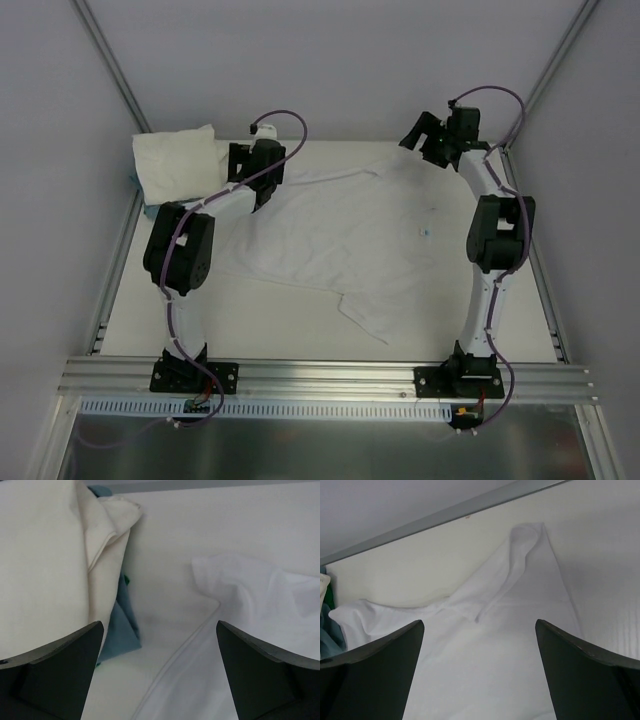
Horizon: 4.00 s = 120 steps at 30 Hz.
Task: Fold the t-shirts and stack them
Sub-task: Flatten out the tshirt, then grap the side of the flattened tshirt furthest away from the robot with both arms
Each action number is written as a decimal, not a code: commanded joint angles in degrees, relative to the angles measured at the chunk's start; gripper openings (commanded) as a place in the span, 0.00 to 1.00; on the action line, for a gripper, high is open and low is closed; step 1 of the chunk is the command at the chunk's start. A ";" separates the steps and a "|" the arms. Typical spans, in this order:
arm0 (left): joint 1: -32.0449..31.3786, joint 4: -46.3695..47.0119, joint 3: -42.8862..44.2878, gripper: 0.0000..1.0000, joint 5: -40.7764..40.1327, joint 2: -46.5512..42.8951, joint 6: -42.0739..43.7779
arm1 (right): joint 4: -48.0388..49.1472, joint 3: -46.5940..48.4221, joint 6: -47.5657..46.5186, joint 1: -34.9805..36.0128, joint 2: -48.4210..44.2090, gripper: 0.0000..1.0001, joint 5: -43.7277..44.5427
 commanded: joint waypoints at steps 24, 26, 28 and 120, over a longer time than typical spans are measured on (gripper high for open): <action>0.93 -47.80 -24.48 0.99 29.22 -32.29 -26.65 | -18.47 -62.87 -5.55 4.52 -62.98 0.99 3.52; 0.93 -46.93 -22.64 0.99 31.84 -27.64 -27.27 | -19.27 -63.32 -5.73 4.61 -61.15 0.99 3.26; 1.02 -45.70 -21.67 0.99 33.70 -25.43 -28.50 | -18.66 -63.23 -5.64 5.05 -59.47 1.00 2.82; 0.76 -34.97 -1.01 0.99 35.46 -23.92 -19.10 | -5.65 12.71 20.63 -2.42 11.64 0.81 -19.60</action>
